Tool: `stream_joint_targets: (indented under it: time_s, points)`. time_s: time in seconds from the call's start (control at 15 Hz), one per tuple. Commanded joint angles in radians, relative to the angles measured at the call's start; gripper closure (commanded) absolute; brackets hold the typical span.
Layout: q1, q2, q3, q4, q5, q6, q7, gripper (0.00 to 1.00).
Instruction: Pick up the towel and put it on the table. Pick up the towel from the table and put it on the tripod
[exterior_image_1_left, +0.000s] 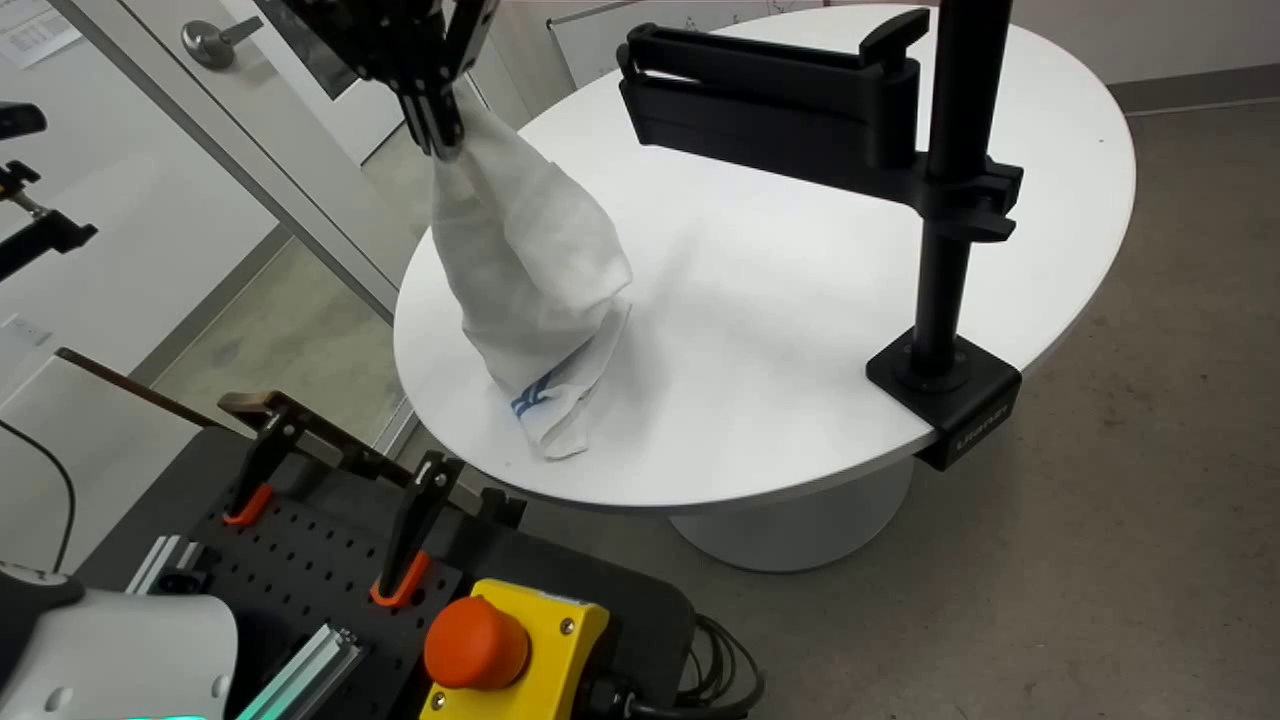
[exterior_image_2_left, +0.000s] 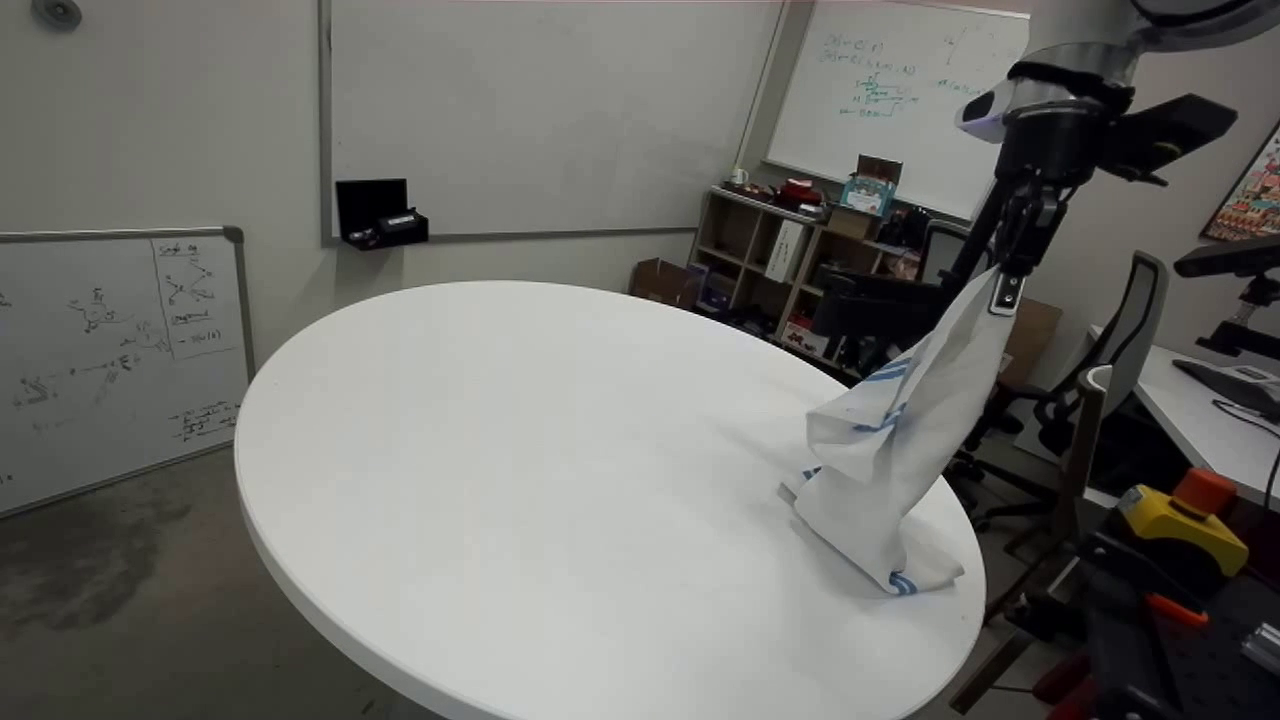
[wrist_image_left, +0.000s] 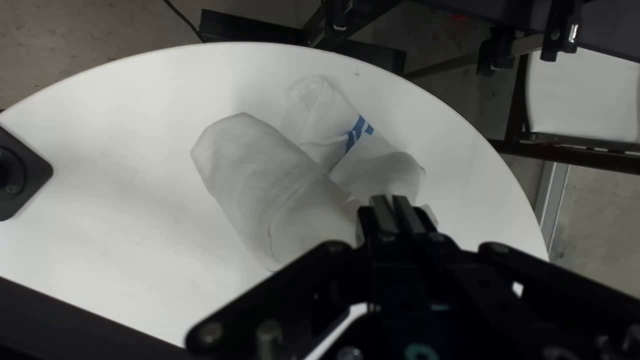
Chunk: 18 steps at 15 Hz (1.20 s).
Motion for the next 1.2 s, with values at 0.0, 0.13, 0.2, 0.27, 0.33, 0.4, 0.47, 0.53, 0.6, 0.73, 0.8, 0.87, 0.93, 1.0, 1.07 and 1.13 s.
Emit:
stream_joint_targets:
  time_s: [0.0, 0.13, 0.2, 0.27, 0.33, 0.4, 0.47, 0.53, 0.6, 0.73, 0.8, 0.87, 0.93, 1.0, 1.07, 1.13]
  points:
    - [0.005, -0.075, -0.040, 0.041, 0.053, -0.094, -0.045, 0.99]
    - [0.005, -0.101, -0.063, 0.077, 0.089, -0.127, -0.055, 0.99]
    - [0.004, -0.112, -0.076, 0.101, 0.106, -0.144, -0.060, 0.99]
    - [0.003, -0.122, -0.089, 0.120, 0.127, -0.154, -0.064, 0.99]
    - [0.003, -0.131, -0.101, 0.137, 0.147, -0.162, -0.061, 0.99]
    - [0.003, -0.131, -0.114, 0.165, 0.170, -0.169, -0.060, 0.99]
    - [0.004, -0.132, -0.125, 0.186, 0.192, -0.166, -0.055, 0.99]
    - [0.005, -0.130, -0.135, 0.208, 0.216, -0.157, -0.050, 0.99]
    - [0.005, -0.127, -0.145, 0.230, 0.240, -0.153, -0.047, 0.99]
    - [0.004, -0.113, -0.163, 0.277, 0.287, -0.147, -0.041, 0.99]
    - [0.004, -0.097, -0.170, 0.304, 0.308, -0.141, -0.035, 0.99]
    - [0.004, -0.082, -0.175, 0.327, 0.326, -0.135, -0.027, 0.99]
    - [0.004, -0.060, -0.179, 0.351, 0.344, -0.124, -0.015, 0.99]
    - [0.003, -0.042, -0.180, 0.369, 0.358, -0.107, -0.004, 0.99]
    - [0.001, -0.019, -0.182, 0.389, 0.371, -0.097, 0.008, 0.99]
    - [-0.002, 0.010, -0.182, 0.413, 0.383, -0.081, 0.022, 0.99]
